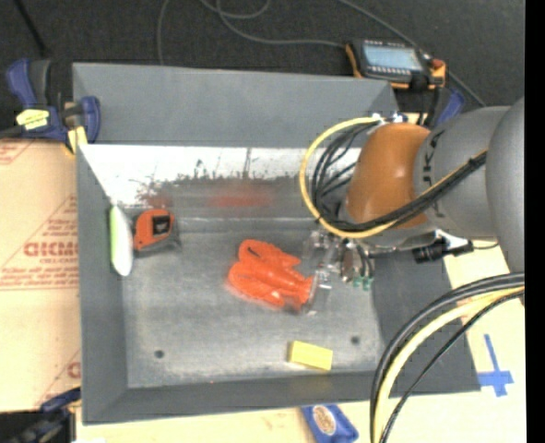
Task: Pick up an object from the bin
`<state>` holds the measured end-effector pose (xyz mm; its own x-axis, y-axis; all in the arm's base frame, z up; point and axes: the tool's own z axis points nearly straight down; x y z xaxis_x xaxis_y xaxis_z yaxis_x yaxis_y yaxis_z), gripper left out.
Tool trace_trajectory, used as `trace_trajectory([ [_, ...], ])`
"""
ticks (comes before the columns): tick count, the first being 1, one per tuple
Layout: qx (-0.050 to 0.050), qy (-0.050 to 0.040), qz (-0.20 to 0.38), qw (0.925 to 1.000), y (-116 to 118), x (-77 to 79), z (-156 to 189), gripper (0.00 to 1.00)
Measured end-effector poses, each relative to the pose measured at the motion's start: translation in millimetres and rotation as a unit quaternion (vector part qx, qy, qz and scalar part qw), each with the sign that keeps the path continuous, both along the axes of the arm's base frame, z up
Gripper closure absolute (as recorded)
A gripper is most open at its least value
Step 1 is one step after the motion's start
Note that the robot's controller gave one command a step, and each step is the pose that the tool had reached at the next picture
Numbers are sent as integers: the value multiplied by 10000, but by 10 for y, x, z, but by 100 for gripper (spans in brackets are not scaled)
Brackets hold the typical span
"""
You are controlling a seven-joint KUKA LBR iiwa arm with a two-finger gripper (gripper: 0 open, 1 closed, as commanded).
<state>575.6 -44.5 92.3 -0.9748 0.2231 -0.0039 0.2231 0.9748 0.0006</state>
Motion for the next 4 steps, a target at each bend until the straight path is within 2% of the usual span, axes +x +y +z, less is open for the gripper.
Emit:
trace_trajectory([
  [1, -7, -10, 607, 9982, 33, 100, -81, 0],
  [2, 1, 3, -353, 9994, 152, -16, -154, 0],
  [3, -5, 7, 563, 9984, 306, 3, -219, 100],
  [4, -6, 7, 568, 9984, 305, 3, -219, 100],
])
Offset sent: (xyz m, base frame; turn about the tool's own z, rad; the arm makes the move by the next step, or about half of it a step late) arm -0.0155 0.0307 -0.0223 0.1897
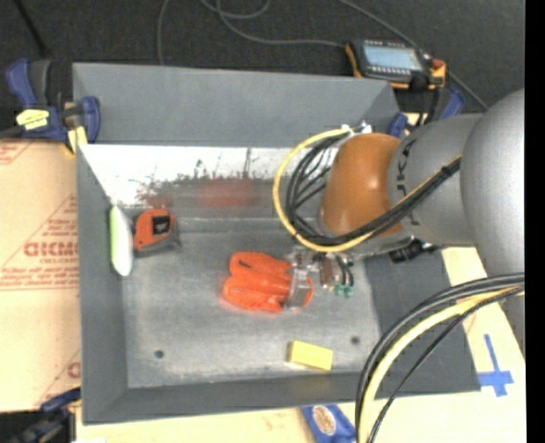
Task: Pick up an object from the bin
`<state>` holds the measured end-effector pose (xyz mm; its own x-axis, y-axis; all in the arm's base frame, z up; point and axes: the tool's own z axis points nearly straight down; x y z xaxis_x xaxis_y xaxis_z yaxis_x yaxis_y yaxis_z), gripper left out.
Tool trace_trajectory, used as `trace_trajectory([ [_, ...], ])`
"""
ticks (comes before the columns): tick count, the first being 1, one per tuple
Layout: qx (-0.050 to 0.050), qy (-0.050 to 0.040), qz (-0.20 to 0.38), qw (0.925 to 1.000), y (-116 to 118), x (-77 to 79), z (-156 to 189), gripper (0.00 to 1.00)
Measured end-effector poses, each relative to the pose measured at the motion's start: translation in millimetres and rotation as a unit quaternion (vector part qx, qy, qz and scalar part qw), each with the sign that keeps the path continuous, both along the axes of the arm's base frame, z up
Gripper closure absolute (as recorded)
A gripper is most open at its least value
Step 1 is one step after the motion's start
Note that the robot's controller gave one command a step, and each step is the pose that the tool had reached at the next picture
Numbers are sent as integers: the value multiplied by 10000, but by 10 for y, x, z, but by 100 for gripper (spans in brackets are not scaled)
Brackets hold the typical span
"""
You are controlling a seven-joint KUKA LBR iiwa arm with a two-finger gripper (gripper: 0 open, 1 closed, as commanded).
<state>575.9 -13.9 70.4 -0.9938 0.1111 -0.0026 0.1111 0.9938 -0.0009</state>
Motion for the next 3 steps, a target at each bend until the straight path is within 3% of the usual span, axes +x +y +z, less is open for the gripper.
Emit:
trace_trajectory([
  [1, 2, 12, 85, 10000, -162, -21, 0, 100],
  [2, -1, 17, 108, 9999, -81, -31, 0, 100],
  [3, 9, -1, 309, 9995, -189, -248, 0, 100],
])
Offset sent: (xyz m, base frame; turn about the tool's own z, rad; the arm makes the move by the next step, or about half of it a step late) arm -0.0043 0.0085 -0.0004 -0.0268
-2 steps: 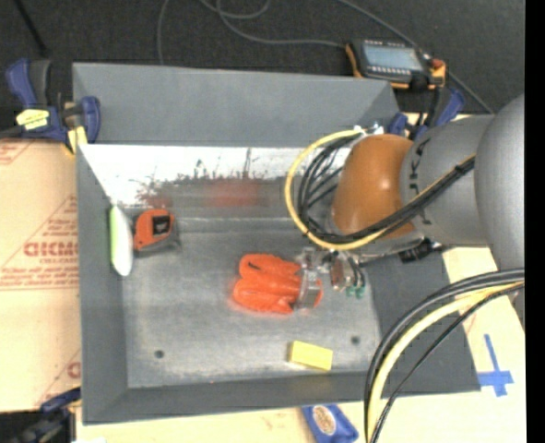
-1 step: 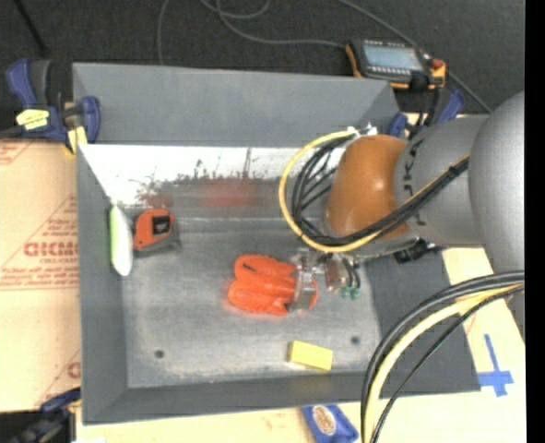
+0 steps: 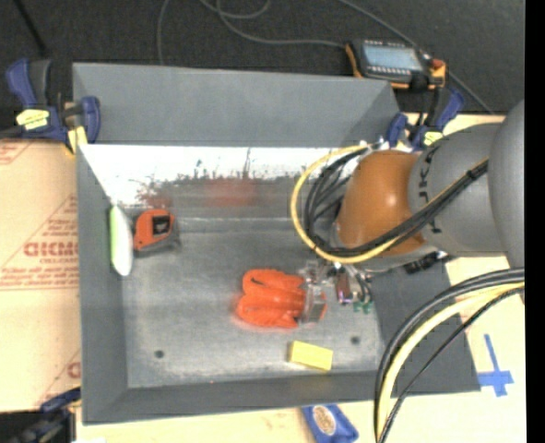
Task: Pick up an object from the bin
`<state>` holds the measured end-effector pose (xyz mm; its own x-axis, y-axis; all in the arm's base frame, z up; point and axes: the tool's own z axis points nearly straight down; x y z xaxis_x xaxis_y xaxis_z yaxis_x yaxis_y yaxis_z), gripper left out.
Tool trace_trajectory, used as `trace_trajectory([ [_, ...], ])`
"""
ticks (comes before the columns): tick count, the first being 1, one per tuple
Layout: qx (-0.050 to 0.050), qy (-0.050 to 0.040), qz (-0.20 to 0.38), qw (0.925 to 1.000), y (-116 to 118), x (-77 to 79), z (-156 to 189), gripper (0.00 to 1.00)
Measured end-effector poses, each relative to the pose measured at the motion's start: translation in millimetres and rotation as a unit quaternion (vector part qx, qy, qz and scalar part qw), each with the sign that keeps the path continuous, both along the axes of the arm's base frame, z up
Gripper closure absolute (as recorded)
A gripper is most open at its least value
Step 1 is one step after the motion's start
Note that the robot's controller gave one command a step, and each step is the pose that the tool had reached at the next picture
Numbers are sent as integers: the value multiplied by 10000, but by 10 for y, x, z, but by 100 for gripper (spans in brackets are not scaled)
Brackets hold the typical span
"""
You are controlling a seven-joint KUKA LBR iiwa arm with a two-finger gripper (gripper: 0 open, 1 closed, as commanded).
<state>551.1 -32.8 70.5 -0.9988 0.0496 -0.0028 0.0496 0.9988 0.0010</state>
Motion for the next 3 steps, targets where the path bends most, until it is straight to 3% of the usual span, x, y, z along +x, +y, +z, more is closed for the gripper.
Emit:
trace_trajectory([
  [1, -10, 0, 35, 10000, -161, -306, -1, 100],
  [2, -11, 4, 54, 10000, 77, -226, 7, 100],
  [3, 9, 41, 212, 9998, -70, -233, 446, 100],
])
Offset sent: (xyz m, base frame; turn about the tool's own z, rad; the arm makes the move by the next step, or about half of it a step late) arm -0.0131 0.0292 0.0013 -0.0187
